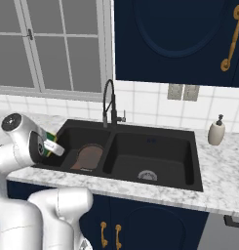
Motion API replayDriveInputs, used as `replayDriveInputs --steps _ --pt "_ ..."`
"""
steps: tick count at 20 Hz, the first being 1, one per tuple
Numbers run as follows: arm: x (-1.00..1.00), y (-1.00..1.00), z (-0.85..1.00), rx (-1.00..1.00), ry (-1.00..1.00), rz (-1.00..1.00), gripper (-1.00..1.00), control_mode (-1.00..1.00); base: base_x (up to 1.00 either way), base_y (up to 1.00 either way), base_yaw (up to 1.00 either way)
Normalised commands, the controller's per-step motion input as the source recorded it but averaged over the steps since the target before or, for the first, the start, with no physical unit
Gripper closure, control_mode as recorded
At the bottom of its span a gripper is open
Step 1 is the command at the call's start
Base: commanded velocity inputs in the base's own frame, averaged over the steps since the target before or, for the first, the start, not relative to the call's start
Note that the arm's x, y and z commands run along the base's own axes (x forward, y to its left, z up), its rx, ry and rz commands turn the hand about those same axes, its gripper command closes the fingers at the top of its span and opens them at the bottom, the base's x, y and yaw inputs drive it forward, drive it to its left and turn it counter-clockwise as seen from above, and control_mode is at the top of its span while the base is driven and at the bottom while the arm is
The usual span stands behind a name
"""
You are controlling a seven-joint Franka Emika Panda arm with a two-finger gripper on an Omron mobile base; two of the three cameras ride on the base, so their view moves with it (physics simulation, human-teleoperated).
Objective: Pick the pan and sponge and place them into the sink. Then turn on the water.
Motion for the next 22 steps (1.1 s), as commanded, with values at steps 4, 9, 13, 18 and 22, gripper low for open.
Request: replayDriveInputs --steps 4,9,13,18,22 --pt "0.32 0.0 -0.33 0.0 0.16 -0.12 1.0 -1.0 0.0 0.0 0.0" --pt "0.57 -0.02 -0.29 -0.01 0.1 -0.07 1.0 -1.0 0.0 0.0 0.0" --pt "0.73 -0.14 -0.36 0.0 0.15 0.0 1.0 -1.0 0.0 0.0 0.0" --pt "0.81 -0.05 -0.41 0.0 0.17 0.0 1.0 -1.0 0.0 0.0 0.0" --pt "0.91 0.0 -0.42 -0.05 0.08 0.0 1.0 -1.0 0.0 0.0 0.0"
